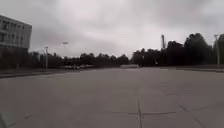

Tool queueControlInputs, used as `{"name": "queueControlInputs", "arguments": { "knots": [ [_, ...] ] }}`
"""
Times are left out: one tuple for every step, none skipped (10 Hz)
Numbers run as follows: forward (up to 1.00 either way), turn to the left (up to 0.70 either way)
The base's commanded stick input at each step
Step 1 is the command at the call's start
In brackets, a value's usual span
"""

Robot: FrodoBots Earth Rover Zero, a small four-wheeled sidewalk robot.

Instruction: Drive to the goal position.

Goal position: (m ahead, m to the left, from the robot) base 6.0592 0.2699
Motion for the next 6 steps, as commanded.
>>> {"name": "queueControlInputs", "arguments": {
  "knots": [
    [0.7,0.0],
    [0.7,0.0],
    [0.7,0.0],
    [0.7,0.0],
    [0.7,0.0],
    [0.7,0.0]
  ]
}}
